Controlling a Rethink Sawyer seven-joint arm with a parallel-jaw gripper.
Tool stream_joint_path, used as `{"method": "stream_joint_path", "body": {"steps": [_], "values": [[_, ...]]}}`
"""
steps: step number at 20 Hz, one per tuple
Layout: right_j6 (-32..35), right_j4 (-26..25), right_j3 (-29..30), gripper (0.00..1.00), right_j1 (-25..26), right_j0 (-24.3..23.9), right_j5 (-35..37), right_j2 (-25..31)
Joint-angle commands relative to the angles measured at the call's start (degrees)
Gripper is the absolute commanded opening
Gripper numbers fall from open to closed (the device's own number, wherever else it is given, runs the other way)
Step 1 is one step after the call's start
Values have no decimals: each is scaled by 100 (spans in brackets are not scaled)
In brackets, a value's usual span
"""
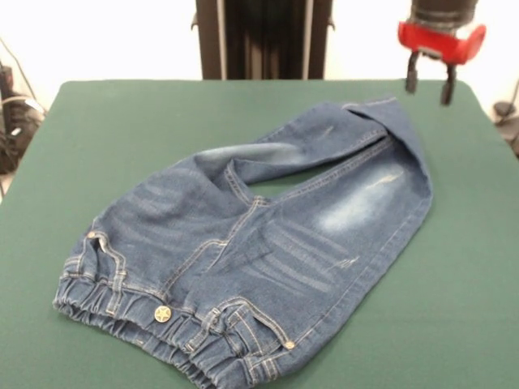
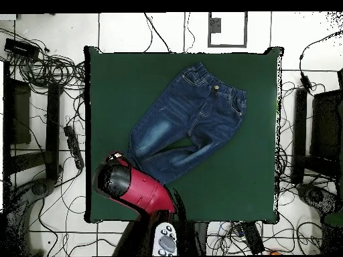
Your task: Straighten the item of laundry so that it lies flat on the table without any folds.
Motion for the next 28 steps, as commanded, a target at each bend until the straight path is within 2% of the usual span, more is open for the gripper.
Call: {"method": "stream_joint_path", "body": {"steps": [1, 10, 14, 17, 22, 28], "values": [[1140, -53, -91, 100, -430, -38, 711, 180], [842, 76, 250, 100, -626, -365, 441, 517], [405, -233, 296, 100, -558, -691, 354, 491], [163, -437, 422, 100, -387, -1025, -77, 671], [271, -862, 342, 100, 49, -1351, -771, 940], [393, -1410, 397, 100, 358, -2083, -1502, 1999]]}}
